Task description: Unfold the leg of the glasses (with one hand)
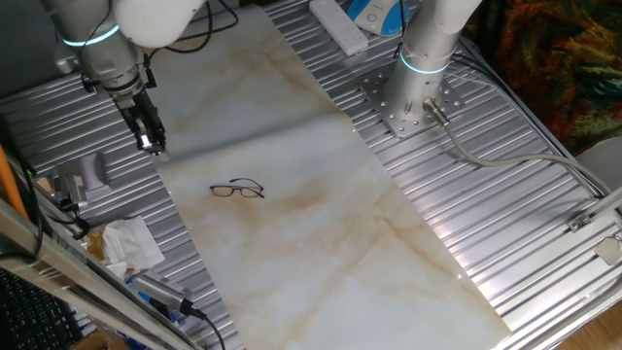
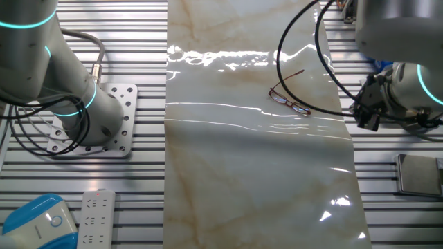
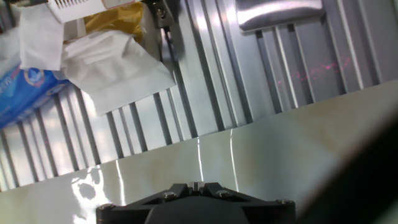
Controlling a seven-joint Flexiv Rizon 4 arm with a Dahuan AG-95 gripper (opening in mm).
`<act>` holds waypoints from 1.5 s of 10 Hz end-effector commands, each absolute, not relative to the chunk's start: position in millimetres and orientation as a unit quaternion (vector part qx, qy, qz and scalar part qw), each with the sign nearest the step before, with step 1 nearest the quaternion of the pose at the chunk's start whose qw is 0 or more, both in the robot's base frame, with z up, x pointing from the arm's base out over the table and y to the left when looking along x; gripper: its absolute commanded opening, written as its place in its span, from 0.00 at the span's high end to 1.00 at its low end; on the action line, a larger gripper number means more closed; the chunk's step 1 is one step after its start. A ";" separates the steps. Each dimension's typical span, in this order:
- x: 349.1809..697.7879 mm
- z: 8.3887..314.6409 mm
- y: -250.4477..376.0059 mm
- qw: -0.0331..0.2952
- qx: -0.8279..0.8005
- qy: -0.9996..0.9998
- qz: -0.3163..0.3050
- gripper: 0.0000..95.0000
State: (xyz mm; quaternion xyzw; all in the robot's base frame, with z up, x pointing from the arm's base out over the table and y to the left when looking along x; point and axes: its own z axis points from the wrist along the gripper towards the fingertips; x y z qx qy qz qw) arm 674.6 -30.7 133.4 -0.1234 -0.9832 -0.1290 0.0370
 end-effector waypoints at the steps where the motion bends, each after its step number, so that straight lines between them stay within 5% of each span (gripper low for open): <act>1: 673.9 127.9 -31.8 0.037 -0.120 -0.990 -0.065 1.00; 15: 665.1 75.3 -38.7 0.022 -0.127 -0.990 -0.049 1.00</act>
